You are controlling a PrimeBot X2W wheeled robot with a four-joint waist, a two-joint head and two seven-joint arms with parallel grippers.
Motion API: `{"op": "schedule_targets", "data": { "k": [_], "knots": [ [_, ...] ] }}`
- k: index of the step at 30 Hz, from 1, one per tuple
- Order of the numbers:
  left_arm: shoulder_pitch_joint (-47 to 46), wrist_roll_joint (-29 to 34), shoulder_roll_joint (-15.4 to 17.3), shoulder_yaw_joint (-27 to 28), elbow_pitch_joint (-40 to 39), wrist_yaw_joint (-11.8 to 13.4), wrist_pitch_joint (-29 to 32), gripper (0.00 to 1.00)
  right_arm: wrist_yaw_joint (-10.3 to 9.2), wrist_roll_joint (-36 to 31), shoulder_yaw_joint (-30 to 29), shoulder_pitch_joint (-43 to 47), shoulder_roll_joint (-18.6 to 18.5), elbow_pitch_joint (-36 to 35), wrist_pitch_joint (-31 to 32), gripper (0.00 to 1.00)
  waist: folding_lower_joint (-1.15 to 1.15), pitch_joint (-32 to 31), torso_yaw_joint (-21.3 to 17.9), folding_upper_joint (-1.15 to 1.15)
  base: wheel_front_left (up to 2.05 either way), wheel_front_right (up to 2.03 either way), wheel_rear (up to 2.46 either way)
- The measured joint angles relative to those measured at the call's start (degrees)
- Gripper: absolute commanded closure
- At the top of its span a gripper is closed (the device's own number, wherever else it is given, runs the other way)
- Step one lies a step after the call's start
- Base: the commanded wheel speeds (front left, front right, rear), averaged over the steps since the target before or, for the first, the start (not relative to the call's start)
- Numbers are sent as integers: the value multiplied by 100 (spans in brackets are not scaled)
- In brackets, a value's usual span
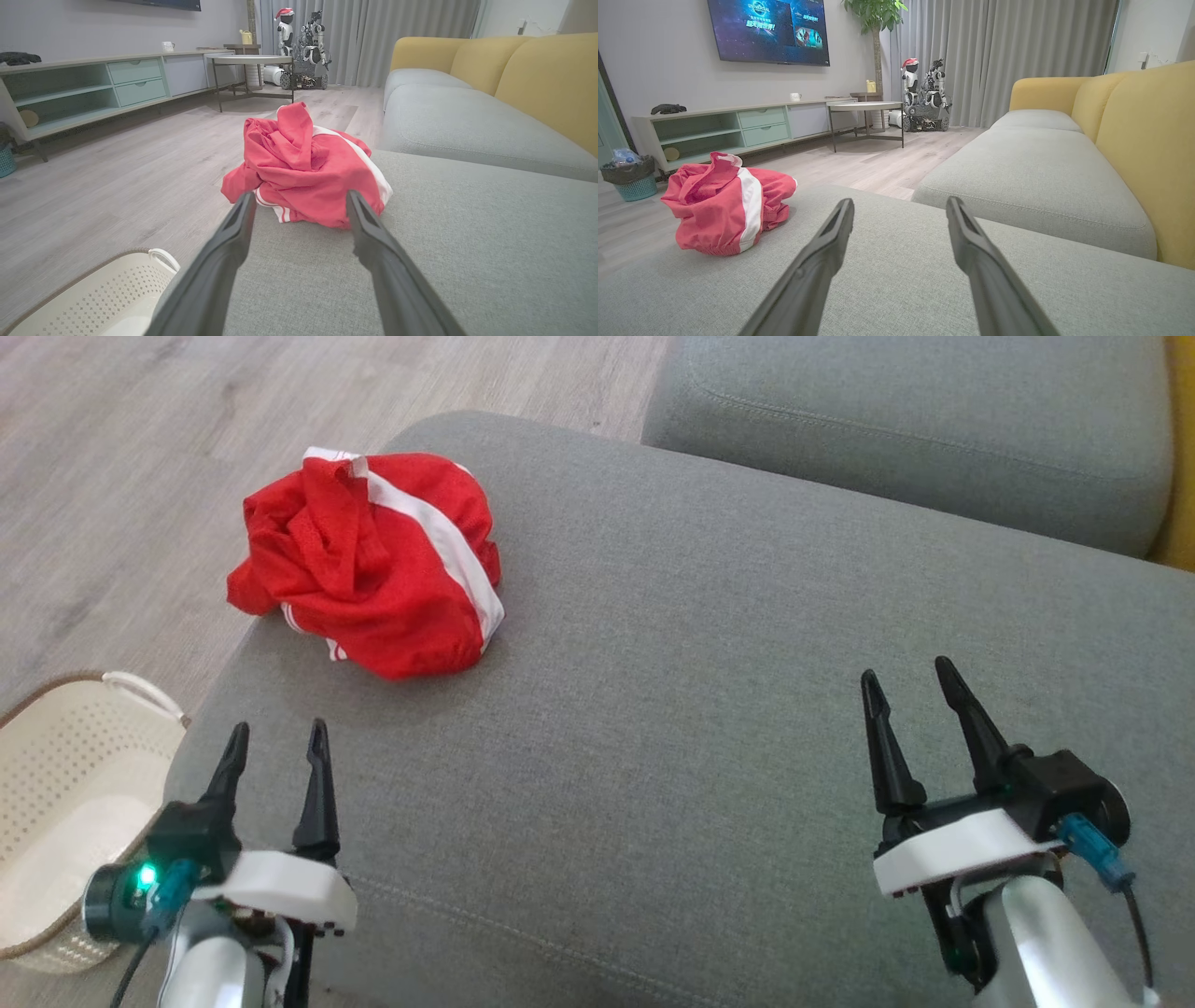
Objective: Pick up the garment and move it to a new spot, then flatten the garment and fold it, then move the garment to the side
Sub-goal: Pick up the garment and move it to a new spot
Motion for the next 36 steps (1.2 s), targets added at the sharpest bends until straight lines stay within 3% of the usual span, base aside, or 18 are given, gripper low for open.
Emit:
{"op": "schedule_targets", "data": {
  "k": [8,18,27,36],
  "knots": [
    [-237,38,-22,148,-111,33,0,0,0,-2,-48,-20,-35,-156,1,0,0,271,-4,0,0,0,0],
    [-1480,46,-23,353,218,42,-1,0,0,-97,-32,-454,-272,-560,240,0,0,917,-335,0,0,0,0],
    [-2646,-80,271,610,2106,-203,-1,0,0,-100,27,-627,-381,-781,365,0,1,1482,-848,0,0,0,0],
    [-3759,-319,651,905,4089,-153,16,0,0,-100,56,-828,-403,-833,378,0,1,1888,-1209,0,0,0,0]
  ]
}}
